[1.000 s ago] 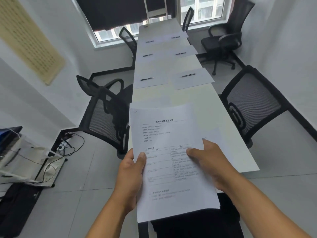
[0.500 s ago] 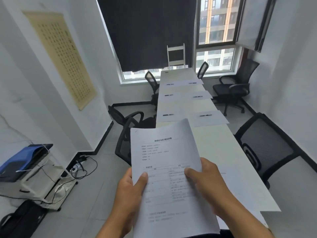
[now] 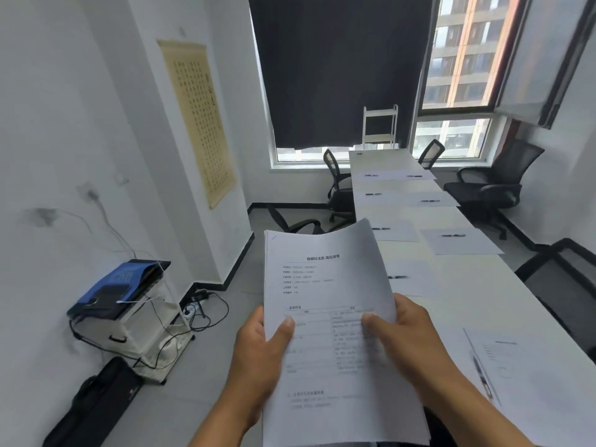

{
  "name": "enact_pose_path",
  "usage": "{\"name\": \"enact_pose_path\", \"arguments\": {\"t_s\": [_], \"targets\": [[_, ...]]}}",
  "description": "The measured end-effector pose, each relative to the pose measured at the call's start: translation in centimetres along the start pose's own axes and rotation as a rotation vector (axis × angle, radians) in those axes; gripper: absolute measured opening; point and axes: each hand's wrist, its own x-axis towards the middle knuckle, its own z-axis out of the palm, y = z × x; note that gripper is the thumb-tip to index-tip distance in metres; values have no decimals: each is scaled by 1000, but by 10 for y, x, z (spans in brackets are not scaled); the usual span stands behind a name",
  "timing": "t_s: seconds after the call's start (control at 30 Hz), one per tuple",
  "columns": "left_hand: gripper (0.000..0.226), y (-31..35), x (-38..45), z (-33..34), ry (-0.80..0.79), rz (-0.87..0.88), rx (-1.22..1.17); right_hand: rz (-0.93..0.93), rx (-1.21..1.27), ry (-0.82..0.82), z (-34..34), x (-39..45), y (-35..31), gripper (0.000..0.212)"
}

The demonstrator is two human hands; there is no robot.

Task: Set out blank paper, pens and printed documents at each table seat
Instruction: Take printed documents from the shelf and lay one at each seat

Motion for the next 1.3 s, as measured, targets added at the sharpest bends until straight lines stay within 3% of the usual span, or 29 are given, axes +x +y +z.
{"name": "enact_pose_path", "arguments": {"t_s": [0.2, 0.47, 0.73, 1.07, 1.3], "targets": [[16, 11, 9, -67, 15, 39, 18, -5, 26, 15, 60, -11, -26, 12], [18, 22, 65, -77, 5, 75, 29, -26, 73, 52, 83, 29, -44, 15], [16, 34, 183, -50, -86, 91, 97, -10, 189, 134, 95, 132, -39, 12], [18, 61, 331, -28, -157, 104, 113, 10, 199, 183, 105, 262, -77, 13], [21, 62, 445, -21, -293, 106, 110, 71, 178, 303, 137, 347, -89, 12]]}}
